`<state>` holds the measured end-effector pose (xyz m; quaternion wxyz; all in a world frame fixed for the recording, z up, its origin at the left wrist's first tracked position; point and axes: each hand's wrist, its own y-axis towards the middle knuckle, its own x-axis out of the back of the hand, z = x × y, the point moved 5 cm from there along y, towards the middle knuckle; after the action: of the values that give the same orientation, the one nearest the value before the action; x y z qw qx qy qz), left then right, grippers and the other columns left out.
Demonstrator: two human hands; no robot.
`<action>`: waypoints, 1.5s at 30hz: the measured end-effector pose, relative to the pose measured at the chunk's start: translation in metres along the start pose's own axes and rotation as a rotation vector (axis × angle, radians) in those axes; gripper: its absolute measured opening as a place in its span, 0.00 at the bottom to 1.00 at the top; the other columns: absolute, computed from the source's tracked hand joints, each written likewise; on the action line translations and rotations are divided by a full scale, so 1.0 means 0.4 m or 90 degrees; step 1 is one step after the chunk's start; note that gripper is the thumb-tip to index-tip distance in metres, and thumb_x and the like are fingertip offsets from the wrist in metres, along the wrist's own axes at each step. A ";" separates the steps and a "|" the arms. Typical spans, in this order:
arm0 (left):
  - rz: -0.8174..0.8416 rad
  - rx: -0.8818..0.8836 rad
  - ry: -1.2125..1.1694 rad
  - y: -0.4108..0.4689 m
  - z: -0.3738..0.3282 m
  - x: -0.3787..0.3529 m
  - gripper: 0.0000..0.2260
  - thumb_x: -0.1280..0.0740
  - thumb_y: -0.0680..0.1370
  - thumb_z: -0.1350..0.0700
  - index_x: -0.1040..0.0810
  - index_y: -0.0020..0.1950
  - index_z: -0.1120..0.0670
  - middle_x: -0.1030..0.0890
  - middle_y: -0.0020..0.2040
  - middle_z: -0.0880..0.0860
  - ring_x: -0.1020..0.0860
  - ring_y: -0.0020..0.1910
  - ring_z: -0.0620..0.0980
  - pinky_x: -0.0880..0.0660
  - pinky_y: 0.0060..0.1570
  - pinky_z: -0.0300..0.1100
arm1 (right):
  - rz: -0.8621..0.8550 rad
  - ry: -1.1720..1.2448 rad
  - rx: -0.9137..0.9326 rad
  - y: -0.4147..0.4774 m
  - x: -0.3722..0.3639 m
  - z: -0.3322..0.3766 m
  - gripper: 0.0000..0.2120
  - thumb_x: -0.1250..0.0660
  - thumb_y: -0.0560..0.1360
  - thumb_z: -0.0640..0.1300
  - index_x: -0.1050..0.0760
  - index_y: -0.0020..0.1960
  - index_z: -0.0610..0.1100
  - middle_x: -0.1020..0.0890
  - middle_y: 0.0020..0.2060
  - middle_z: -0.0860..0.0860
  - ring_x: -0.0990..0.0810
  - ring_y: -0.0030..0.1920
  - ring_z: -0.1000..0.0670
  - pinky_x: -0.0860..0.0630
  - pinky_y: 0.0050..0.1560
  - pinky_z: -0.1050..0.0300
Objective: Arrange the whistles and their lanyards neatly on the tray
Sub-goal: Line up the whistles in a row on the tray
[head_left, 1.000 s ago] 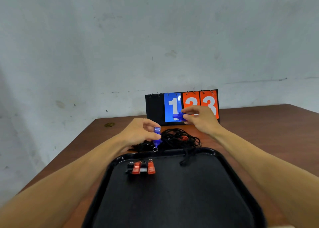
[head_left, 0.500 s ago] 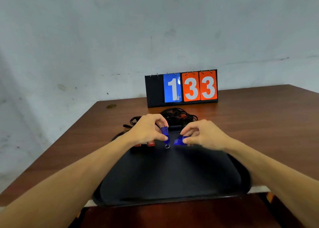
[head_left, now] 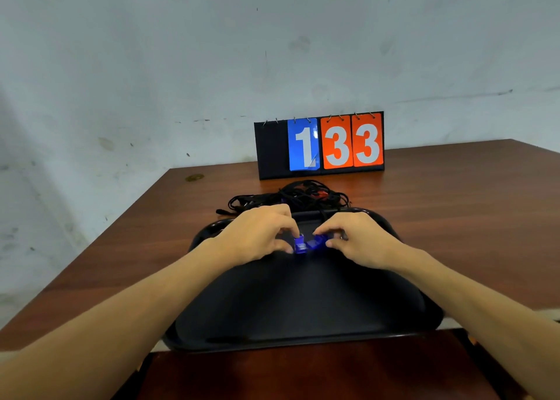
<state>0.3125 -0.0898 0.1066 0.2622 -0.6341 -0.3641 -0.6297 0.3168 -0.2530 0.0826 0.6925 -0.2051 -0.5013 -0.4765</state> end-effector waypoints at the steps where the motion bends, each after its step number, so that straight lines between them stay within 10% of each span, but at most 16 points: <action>1: 0.010 0.001 0.011 -0.004 -0.001 -0.002 0.14 0.29 0.74 0.51 0.22 0.59 0.47 0.26 0.56 0.46 0.25 0.53 0.44 0.26 0.53 0.41 | -0.007 0.003 0.001 -0.003 0.001 0.000 0.16 0.34 0.76 0.39 0.24 0.63 0.49 0.22 0.57 0.54 0.27 0.41 0.62 0.32 0.42 0.73; 8: 0.036 0.032 -0.063 -0.020 -0.007 -0.009 0.29 0.29 0.69 0.38 0.27 0.67 0.48 0.29 0.64 0.45 0.30 0.62 0.44 0.32 0.63 0.43 | -0.016 0.013 0.009 -0.029 -0.009 0.017 0.18 0.34 0.76 0.50 0.26 0.66 0.50 0.27 0.58 0.55 0.29 0.52 0.59 0.35 0.52 0.69; 16: 0.025 0.035 -0.052 -0.013 0.019 -0.015 0.19 0.30 0.74 0.45 0.24 0.63 0.48 0.21 0.59 0.47 0.24 0.54 0.45 0.28 0.57 0.43 | -0.042 0.115 0.024 -0.010 -0.022 0.056 0.20 0.27 0.71 0.46 0.24 0.62 0.46 0.20 0.52 0.53 0.21 0.49 0.57 0.22 0.51 0.64; 45: 0.017 0.133 -0.205 -0.059 0.110 -0.014 0.20 0.28 0.73 0.48 0.23 0.63 0.52 0.22 0.57 0.48 0.24 0.55 0.44 0.29 0.57 0.37 | -0.038 0.115 0.035 0.081 -0.077 0.082 0.16 0.30 0.74 0.47 0.24 0.61 0.48 0.22 0.57 0.53 0.26 0.52 0.58 0.32 0.46 0.72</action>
<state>0.3209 -0.0417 0.0950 0.2734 -0.7008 -0.4563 -0.4754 0.3271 -0.1990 0.0753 0.7256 -0.1273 -0.4557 -0.4996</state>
